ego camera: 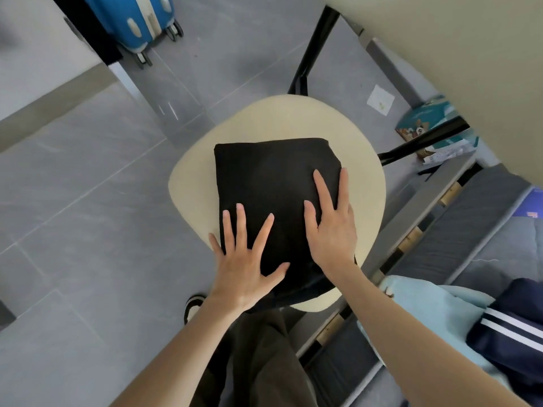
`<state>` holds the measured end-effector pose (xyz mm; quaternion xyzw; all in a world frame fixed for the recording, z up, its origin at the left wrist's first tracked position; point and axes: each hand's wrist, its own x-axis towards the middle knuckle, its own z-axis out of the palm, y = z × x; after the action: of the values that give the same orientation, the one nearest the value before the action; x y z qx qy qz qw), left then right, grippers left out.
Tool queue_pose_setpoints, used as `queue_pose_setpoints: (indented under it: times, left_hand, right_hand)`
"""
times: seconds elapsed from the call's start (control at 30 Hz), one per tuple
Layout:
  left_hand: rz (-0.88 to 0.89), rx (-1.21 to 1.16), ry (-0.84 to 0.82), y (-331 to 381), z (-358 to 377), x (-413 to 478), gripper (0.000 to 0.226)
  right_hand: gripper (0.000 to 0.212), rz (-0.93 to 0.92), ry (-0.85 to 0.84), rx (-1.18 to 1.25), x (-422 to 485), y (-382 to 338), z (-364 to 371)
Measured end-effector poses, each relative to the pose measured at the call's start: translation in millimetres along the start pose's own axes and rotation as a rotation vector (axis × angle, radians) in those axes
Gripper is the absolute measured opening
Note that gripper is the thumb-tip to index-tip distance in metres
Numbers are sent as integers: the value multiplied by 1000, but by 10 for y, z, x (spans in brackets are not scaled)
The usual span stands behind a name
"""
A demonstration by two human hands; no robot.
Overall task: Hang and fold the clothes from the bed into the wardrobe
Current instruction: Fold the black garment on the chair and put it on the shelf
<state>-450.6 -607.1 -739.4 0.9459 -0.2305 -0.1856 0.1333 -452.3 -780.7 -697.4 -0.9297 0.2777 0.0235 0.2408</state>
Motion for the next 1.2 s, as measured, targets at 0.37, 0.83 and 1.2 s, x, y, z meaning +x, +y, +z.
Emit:
queue_pose_setpoints:
  times: [0.37,0.83,1.2]
  left_hand:
    - [17,-221,162,14,164,20,75]
    - [-552,-938,171,61,-414,453,86]
    - [-488,-900,344,-110,-1138,3,78]
  right_hand:
    - [80,131,-19,322,18,232,119]
    - [90,368,-286,436,166,321,-42]
    - [94,182,-228,504,-116,-313,-461]
